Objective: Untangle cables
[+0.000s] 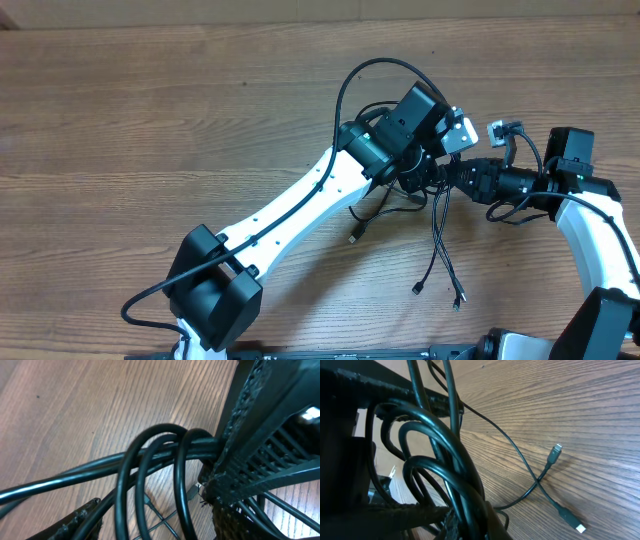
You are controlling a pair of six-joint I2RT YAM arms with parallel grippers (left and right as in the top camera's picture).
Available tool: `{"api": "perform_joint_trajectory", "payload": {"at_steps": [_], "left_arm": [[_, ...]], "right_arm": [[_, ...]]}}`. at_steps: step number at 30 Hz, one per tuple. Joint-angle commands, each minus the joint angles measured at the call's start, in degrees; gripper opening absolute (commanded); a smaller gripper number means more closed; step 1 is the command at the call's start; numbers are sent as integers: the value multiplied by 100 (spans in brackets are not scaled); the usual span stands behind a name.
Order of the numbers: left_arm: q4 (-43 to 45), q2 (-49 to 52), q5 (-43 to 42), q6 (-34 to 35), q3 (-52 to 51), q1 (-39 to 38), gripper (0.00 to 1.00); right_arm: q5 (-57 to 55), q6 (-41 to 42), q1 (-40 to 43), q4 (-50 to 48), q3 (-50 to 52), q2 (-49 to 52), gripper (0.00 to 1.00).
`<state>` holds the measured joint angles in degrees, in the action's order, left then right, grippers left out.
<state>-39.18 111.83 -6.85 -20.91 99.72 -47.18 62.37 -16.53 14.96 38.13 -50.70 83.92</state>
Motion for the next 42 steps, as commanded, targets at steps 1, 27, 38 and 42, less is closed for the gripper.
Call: {"api": "perform_joint_trajectory", "payload": {"at_steps": [1,27,38,42], "left_arm": [[0,79,-68,61,-15,-13,58],[-26,79,299,1373,-15,92,4],[-542,76,-273,2260,-7,378,4],[-562,76,-544,2260,-7,376,4]], "right_arm": [[155,-2,-28,-28,-79,11,4],[153,-2,-26,-28,-79,11,63],[-68,-2,-26,-52,-79,11,41],[-85,-7,-26,-103,-79,11,42]]}}
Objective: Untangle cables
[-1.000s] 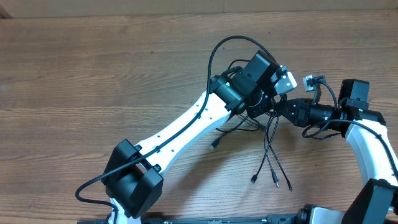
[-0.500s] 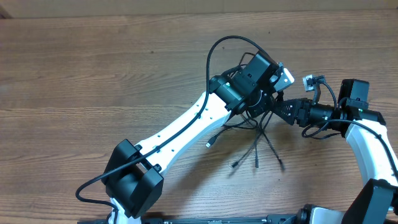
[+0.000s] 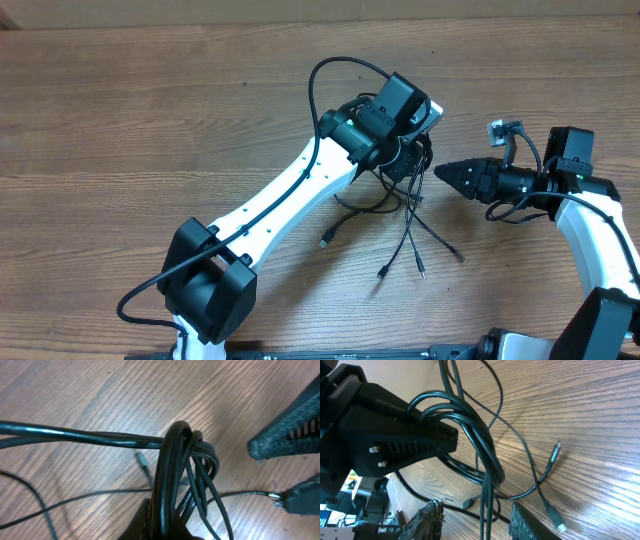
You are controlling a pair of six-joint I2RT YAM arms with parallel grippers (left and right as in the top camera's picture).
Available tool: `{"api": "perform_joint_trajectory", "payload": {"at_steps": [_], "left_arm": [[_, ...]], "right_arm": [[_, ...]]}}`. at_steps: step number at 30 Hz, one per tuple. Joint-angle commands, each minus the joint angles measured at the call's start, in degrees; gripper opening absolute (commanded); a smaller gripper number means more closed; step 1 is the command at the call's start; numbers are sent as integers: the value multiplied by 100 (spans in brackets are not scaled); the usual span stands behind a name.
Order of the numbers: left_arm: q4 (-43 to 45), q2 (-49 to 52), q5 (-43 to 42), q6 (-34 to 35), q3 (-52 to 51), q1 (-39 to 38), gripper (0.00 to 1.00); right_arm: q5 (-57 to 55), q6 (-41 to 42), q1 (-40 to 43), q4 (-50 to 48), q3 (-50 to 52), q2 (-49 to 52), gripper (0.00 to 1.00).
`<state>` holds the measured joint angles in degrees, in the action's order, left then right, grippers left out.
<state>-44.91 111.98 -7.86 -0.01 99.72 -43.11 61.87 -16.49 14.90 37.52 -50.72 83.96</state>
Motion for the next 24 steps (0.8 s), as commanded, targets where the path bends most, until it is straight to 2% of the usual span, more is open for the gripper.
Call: {"api": "perform_joint_trajectory", "payload": {"at_steps": [1,9,14,16,21,24], "left_arm": [[13,61,-518,170,-7,-31,4],[13,61,-1056,173,-7,-37,4],[13,61,-1449,175,-7,-35,4],[9,61,-1469,173,-7,-37,4],[24,61,-1408,177,-7,-39,4],[59,61,-1246,251,-7,4,4]], "right_arm": [[-35,-11,-20,-81,-76,7,42],[-74,-1119,-20,-127,-76,7,37],[-295,-1252,-22,-278,-76,7,30],[-295,-1252,-20,-330,-76,7,26],[-291,-1233,-22,-350,-76,7,6],[-289,-1231,-22,-278,-76,7,4]]}}
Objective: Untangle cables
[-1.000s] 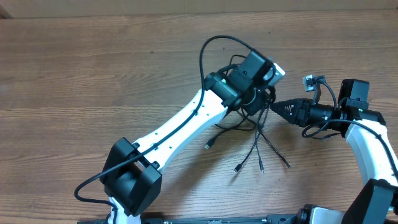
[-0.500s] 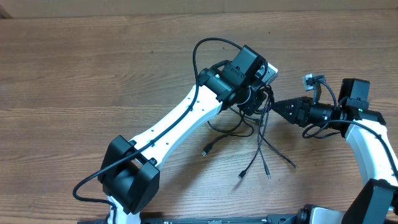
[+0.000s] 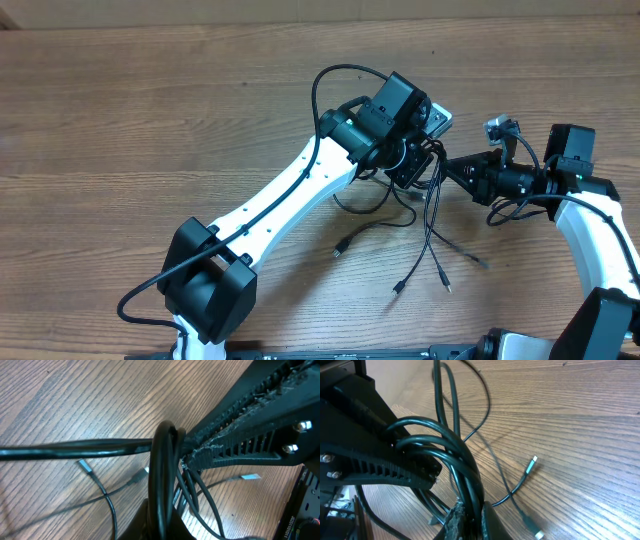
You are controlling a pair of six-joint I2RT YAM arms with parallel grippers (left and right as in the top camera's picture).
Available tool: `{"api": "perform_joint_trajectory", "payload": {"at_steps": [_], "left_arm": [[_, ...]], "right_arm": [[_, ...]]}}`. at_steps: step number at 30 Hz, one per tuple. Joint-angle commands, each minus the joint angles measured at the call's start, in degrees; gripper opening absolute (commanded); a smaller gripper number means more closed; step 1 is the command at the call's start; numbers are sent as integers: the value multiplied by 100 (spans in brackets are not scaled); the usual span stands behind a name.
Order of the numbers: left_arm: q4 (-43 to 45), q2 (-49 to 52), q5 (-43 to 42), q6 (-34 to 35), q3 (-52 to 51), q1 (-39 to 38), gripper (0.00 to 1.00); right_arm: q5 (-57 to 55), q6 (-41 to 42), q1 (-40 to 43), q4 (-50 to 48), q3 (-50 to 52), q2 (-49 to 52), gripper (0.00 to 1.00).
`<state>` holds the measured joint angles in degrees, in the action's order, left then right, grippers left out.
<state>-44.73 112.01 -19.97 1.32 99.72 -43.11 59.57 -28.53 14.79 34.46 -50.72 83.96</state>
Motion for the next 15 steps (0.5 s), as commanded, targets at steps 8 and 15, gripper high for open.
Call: {"api": "perform_joint_trajectory", "payload": {"at_steps": [8,15], "left_arm": [[295,59,483,949,-7,203,4],[474,59,1102,1998,-7,354,4]], "right_arm": [[-39,-31,-11,483,-76,7,4],[57,-26,-11,776,-76,7,4]]}}
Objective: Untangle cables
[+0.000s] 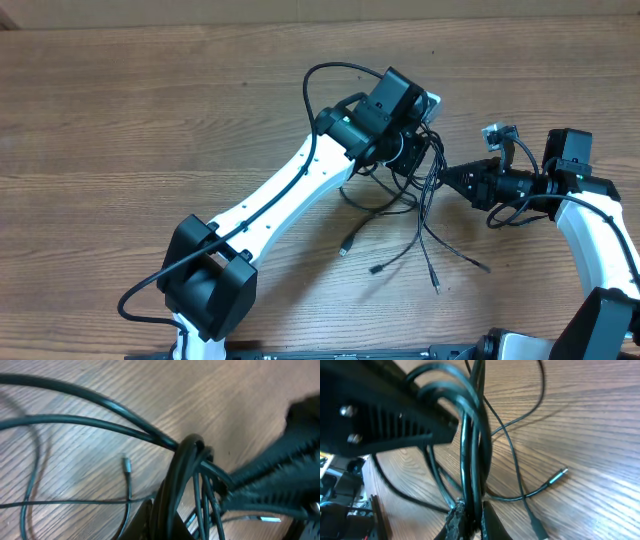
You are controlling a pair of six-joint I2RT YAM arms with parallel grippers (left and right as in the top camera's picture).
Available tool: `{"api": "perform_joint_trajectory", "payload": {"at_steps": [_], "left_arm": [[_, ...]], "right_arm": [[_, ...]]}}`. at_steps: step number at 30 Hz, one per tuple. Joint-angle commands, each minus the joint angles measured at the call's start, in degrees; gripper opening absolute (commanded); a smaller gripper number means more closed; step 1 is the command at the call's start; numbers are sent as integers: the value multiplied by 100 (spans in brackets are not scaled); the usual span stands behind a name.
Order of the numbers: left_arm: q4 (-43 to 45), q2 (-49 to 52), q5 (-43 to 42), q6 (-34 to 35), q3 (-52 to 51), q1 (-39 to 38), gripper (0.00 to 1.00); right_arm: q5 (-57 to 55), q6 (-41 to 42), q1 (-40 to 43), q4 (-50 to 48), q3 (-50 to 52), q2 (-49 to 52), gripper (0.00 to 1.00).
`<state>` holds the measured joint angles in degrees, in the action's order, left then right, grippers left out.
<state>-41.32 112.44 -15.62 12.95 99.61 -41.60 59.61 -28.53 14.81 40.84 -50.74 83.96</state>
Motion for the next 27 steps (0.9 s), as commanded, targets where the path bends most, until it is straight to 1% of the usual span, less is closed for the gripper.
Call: {"api": "perform_joint_trajectory", "payload": {"at_steps": [1,5,9,15,16,17,20,21,23,24,25,27], "left_arm": [[129,15,796,1029,4,223,4],[101,15,1207,1803,4,278,4],[105,15,1285,2457,4,339,4],[-50,15,1115,2516,4,345,4],[-85,15,1019,2430,4,345,4],[-92,15,870,2201,4,345,4],[-94,15,98,1058,4,343,4],[-116,15,-122,817,4,339,4],[-192,15,-461,544,4,334,4],[-243,15,-562,498,4,334,4],[-308,15,-592,503,4,334,4],[-437,15,-590,501,4,334,4]], "right_arm": [[114,-24,-13,175,-74,7,4],[389,-20,-13,304,-74,7,4],[385,-7,-11,345,-74,7,4],[66,-2,-9,225,-74,7,4],[11,-2,-7,188,-74,7,4],[-50,-2,-7,131,-74,7,4],[-63,-4,-7,-109,-74,7,27],[-66,-4,-7,-201,-74,7,33],[-66,-4,-7,-387,-74,7,53],[-66,-4,-7,-472,-74,7,74],[-66,-4,-7,-553,-74,7,100],[-66,-4,-7,-686,-74,7,100]]}}
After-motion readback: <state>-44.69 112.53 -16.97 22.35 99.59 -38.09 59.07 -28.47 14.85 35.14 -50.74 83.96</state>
